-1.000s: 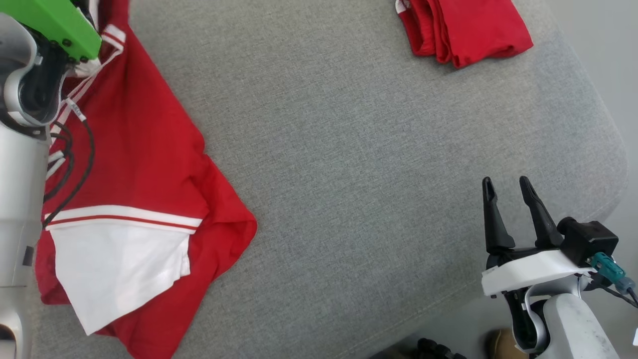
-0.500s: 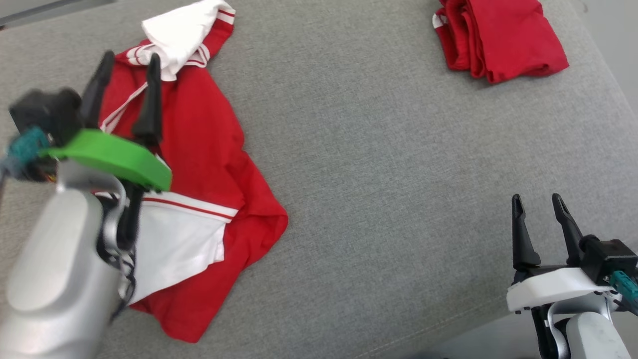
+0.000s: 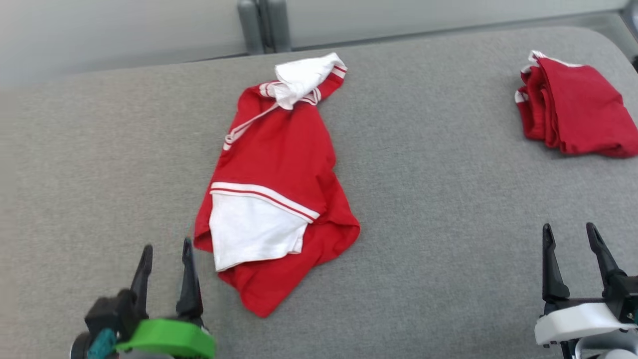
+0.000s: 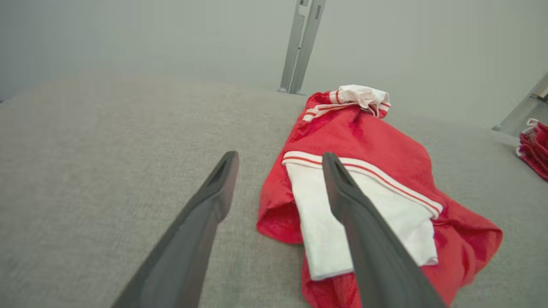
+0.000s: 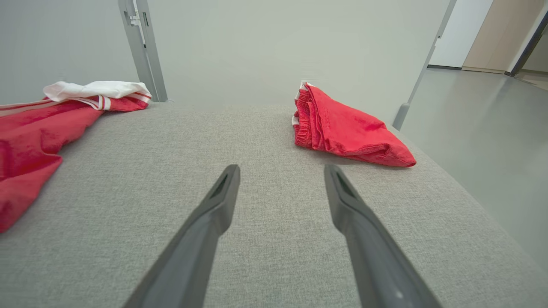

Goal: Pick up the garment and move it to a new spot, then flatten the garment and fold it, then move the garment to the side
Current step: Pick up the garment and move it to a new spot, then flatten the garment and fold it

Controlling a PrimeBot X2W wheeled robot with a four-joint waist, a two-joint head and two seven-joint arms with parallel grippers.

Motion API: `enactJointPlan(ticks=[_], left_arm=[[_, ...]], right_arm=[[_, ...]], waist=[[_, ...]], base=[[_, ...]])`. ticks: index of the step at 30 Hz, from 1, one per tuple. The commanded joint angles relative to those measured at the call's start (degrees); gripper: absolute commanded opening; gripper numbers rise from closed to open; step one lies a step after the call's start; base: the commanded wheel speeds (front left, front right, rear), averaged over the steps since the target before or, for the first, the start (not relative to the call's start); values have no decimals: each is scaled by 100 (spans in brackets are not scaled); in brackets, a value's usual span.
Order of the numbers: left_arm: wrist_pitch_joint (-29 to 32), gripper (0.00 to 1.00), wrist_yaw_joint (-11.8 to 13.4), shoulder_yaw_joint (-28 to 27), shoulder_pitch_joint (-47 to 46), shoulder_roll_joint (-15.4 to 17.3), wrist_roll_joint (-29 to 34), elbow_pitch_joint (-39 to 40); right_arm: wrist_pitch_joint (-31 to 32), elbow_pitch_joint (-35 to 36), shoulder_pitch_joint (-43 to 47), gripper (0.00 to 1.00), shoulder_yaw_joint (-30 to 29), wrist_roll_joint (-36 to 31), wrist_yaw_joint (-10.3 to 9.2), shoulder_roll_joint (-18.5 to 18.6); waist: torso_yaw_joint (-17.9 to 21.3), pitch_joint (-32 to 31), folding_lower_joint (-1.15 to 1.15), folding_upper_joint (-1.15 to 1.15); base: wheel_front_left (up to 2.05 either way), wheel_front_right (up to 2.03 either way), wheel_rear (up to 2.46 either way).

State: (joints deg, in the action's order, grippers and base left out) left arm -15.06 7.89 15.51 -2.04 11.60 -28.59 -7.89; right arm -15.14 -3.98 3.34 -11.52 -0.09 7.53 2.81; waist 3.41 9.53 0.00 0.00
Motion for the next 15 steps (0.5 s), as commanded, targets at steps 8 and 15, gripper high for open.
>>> enactJointPlan(ticks=[8, 15], left_arm=[[-14, 100, -490, -888, 1049, -598, 844, 137], [-14, 100, -821, -1244, 1020, -826, 1195, 155]], right_arm=[[0, 59, 409, 100, -78, -66, -9, 18], [0, 61, 433, 100, 39, -102, -9, 22]], waist=[[-1093, -952, 0, 0], [-1110, -946, 0, 0]], base=[[0, 0, 0], [0, 0, 0]])
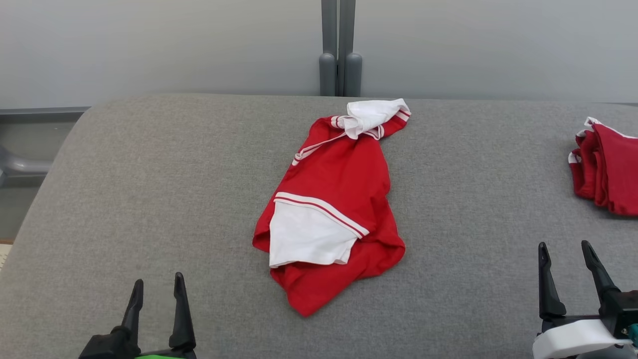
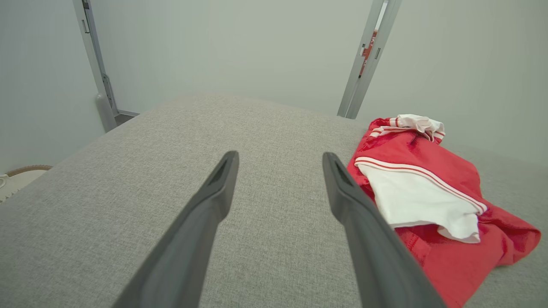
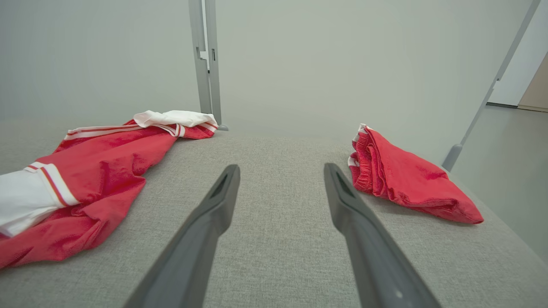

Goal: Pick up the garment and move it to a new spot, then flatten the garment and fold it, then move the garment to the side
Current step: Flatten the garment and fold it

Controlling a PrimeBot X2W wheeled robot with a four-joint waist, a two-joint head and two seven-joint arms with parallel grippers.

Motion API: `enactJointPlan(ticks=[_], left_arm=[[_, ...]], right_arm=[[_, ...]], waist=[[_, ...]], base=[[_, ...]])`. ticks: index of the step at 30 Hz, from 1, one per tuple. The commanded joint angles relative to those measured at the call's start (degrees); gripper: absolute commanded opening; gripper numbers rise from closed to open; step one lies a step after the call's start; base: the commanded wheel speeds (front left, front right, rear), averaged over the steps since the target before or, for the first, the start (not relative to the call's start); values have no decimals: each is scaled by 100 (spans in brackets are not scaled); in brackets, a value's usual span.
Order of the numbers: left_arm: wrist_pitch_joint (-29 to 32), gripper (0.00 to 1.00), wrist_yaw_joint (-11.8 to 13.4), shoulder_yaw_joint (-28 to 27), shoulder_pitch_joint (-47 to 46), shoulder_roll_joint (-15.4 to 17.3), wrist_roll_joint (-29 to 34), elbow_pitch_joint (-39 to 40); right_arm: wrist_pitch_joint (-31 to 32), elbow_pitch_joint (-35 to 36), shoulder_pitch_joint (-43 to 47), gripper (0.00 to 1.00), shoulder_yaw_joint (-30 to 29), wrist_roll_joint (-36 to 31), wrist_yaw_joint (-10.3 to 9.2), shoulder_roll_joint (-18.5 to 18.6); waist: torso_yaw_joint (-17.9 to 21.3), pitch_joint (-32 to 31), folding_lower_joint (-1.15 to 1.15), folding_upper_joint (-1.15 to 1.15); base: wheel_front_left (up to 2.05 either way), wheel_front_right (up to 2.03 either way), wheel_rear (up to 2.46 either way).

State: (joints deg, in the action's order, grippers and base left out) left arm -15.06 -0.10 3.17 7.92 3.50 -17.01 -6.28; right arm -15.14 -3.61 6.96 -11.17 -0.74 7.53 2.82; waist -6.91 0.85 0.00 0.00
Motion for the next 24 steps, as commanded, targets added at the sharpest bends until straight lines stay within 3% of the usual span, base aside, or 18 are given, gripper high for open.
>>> enactJointPlan(ticks=[1, 6, 10, 17, 24], left_arm=[[-14, 100, -71, 5, -13, -24, 82, -14], [-8, 100, -391, 439, -597, -58, 81, -227], [-2, 100, -487, 1113, -1275, -50, -408, -932], [440, 100, -247, 1956, -2241, -50, -1339, -2215], [333, 100, -8, 2029, -2564, -47, -1628, -3012]], right_arm=[[0, 32, 52, 100, 22, -42, -9, 30], [0, 75, -177, 100, 97, -67, -9, 59], [0, 65, -370, 100, 216, -102, -9, 77], [0, -23, -578, 100, 307, -87, -9, 61], [0, -71, -597, 100, 272, -26, -9, 37]], waist=[[-65, -38, 0, 0], [-26, 326, 0, 0], [48, 641, 0, 0], [322, 900, 0, 0], [518, 928, 0, 0]], base=[[0, 0, 0], [0, 0, 0], [0, 0, 0], [0, 0, 0], [0, 0, 0]])
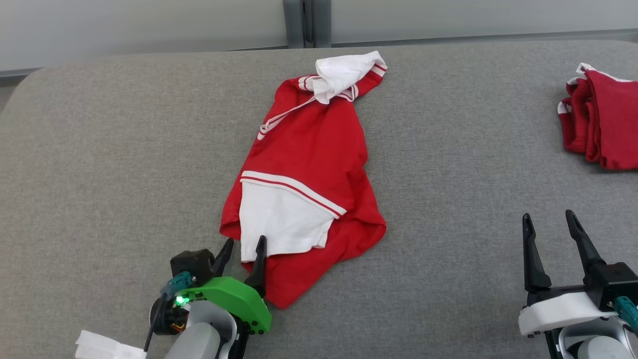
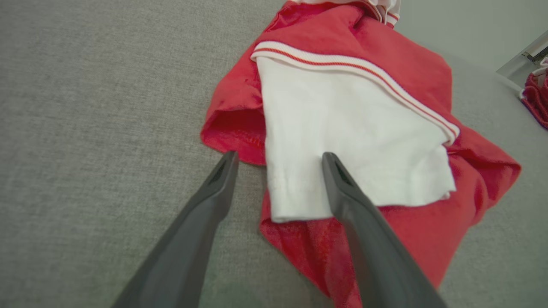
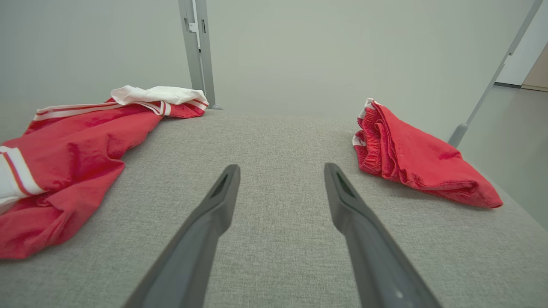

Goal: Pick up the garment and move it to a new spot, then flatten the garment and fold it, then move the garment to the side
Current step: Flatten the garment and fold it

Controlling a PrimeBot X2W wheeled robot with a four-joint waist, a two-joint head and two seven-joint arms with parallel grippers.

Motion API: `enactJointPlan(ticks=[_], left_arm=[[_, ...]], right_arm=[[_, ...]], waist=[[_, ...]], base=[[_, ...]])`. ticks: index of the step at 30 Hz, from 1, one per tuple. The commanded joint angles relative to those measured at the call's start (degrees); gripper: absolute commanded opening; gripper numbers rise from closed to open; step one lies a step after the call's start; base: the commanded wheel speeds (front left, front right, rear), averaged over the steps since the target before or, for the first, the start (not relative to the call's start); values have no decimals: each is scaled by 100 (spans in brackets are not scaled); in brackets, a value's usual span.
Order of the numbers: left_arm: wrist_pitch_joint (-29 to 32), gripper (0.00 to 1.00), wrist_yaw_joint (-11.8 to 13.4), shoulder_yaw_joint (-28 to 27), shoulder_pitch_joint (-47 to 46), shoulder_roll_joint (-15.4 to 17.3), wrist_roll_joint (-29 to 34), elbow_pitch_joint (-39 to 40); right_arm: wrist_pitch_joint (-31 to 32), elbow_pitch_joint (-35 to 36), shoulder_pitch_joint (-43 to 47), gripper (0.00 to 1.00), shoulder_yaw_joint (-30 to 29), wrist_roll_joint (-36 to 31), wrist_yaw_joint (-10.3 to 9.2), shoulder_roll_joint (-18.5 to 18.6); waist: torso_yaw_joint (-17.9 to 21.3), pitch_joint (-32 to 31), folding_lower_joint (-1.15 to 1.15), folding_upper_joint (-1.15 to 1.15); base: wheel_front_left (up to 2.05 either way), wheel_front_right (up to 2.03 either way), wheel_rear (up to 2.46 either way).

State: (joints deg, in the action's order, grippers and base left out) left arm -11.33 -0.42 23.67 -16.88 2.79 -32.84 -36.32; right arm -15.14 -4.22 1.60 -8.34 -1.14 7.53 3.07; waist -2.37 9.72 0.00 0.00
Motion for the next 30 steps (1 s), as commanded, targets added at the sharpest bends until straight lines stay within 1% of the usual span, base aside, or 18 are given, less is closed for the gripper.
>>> enactJointPlan(ticks=[1, 7, 13, 15, 16, 17, 19, 20, 21, 22, 28, 30], left_arm=[[-64, 100, 27, -23, -108, 24, -82, -84], [-223, 100, -45, 59, -235, 23, -140, -319], [-331, 100, 35, 187, -289, 23, -170, -346], [-339, 91, 54, 225, -298, 23, -175, -336], [-342, 78, 54, 250, -304, 23, -165, -336], [-346, 71, 60, 265, -304, 23, -166, -337], [-353, 46, 67, 300, -317, 23, -144, -358], [-358, 38, 72, 307, -324, 23, -130, -361], [-363, 16, 71, 327, -334, 23, -107, -360], [-367, 0, 55, 351, -349, 24, -75, -349], [-372, 0, 113, 397, -560, 142, 100, 20], [-260, 0, 115, 415, -665, 192, 124, 235]], right_arm=[[0, -12, -50, 100, -12, 14, -9, 7], [0, -36, -4, 100, -44, 21, -9, -4], [0, -67, 8, 100, -25, 38, -9, -10], [0, -80, -2, 100, -20, 46, -9, -11], [0, -84, -11, 100, -23, 45, -9, -11], [0, -90, -17, 100, -26, 49, -9, -12], [0, -99, -33, 100, -22, 54, -9, -12], [0, -102, -40, 100, -25, 61, -9, -13], [0, -105, -46, 100, -28, 73, -9, -13], [1, -108, -47, 100, -26, 81, -9, -13], [1, -166, -63, 100, -4, 170, -9, -12], [1, -189, -58, 100, 29, 218, -9, -14]], waist=[[75, 34, 0, 0], [95, -10, 0, 0], [90, -55, 0, 0], [95, -49, 0, 0], [100, -43, 0, 0], [105, -40, 0, 0], [126, -29, 0, 0], [135, -25, 0, 0], [146, -23, 0, 0], [159, -23, 0, 0], [321, -75, 0, 0], [415, -108, 0, 0]], base=[[0, 0, 0], [0, 0, 0], [0, 0, 0], [0, 0, 0], [0, 0, 0], [0, 0, 0], [0, 0, 0], [0, 0, 0], [0, 0, 0], [0, 0, 0], [0, 0, 0], [0, 0, 0]])
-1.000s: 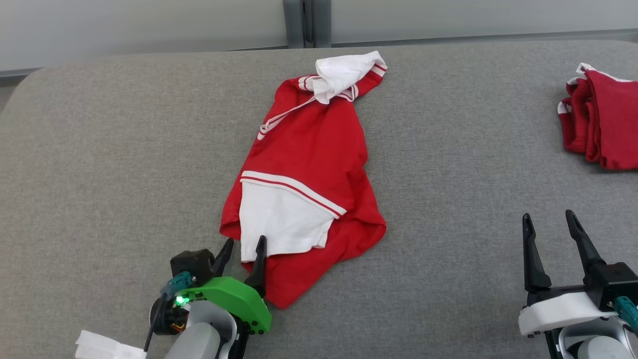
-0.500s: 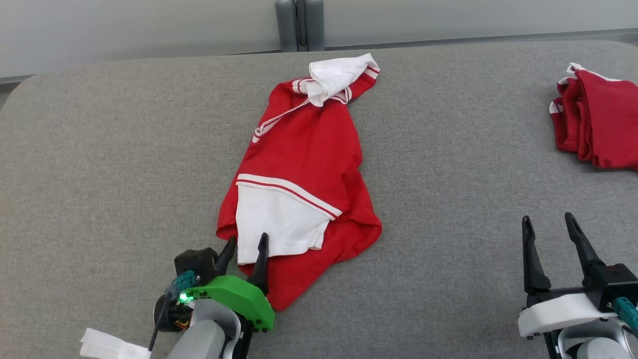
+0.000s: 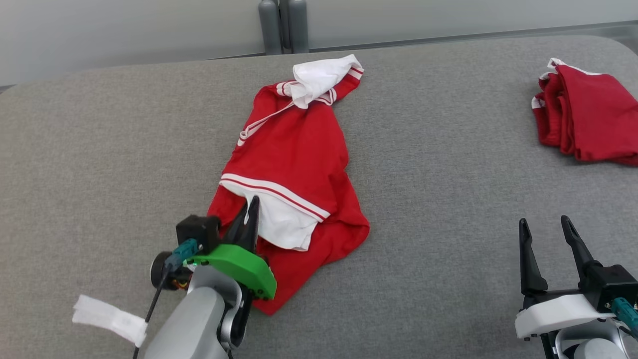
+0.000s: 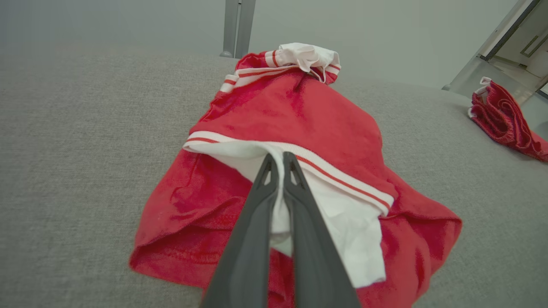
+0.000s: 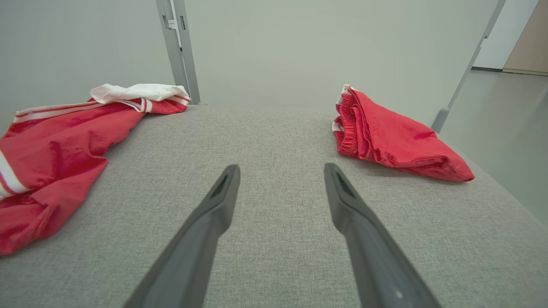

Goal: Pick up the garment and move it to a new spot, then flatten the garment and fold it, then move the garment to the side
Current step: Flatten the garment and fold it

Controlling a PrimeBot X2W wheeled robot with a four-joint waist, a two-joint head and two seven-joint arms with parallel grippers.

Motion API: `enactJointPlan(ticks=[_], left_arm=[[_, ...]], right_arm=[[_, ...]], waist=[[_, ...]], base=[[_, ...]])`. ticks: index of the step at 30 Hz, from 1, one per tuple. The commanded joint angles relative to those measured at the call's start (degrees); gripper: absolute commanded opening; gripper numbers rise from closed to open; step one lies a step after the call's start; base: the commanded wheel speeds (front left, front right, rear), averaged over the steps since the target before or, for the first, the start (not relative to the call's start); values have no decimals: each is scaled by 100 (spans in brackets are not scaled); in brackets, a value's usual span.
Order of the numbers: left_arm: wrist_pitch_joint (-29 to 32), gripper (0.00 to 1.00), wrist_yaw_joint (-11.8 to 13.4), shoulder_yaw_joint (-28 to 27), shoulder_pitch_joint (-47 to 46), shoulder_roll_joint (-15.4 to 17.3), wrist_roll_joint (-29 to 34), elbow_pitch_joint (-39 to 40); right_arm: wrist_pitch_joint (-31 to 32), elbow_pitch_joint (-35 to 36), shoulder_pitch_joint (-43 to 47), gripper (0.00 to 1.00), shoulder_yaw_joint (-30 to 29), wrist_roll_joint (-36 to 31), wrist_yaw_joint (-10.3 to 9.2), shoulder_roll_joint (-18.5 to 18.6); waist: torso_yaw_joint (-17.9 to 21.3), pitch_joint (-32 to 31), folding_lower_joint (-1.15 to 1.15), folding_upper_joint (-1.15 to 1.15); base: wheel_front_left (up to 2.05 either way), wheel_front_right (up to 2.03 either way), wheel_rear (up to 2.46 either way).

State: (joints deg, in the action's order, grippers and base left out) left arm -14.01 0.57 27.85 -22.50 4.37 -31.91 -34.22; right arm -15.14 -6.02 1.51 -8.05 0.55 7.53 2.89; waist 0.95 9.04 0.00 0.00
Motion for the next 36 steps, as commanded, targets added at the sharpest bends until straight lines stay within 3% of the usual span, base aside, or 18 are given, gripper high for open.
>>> enactJointPlan(ticks=[1, 9, 15, 23, 24, 25, 29, 36], left_arm=[[95, 0, -2, 17, -194, 64, 36, 175], [1050, 0, -166, 376, -1284, 92, 273, 873], [1547, 0, -269, 782, -2100, -31, 452, 569], [1272, 0, -390, 1252, -2627, -129, 385, -93], [1153, 23, -418, 1329, -2644, -133, 326, -92], [1038, 100, -434, 1451, -2643, -135, 230, -102], [804, 100, -393, 1846, -2612, -122, -71, -148], [614, 100, -336, 2187, -2135, -130, -712, 177]], right_arm=[[1, -25, -57, 100, 5, 76, -9, 6], [1, -98, -263, 100, 206, 305, -9, 7], [1, -182, -410, 100, 354, 641, -9, 3], [1, -356, -290, 100, 479, 1131, -9, 0], [1, -367, -287, 100, 498, 1159, -9, 0], [1, -375, -292, 100, 515, 1175, -9, -1], [1, -404, -355, 100, 423, 1188, -9, 1], [1, -396, -283, 100, 259, 941, -9, 6]], waist=[[138, -45, 0, 0], [947, 103, 0, 0], [1860, 419, 0, 0], [2595, 791, 0, 0], [2624, 813, 0, 0], [2647, 832, 0, 0], [2558, 821, 0, 0], [1896, 469, 0, 0]], base=[[0, 0, 0], [0, 0, 0], [0, 0, 0], [0, 0, 0], [0, 0, 0], [0, 0, 0], [0, 0, 0], [0, 0, 0]])
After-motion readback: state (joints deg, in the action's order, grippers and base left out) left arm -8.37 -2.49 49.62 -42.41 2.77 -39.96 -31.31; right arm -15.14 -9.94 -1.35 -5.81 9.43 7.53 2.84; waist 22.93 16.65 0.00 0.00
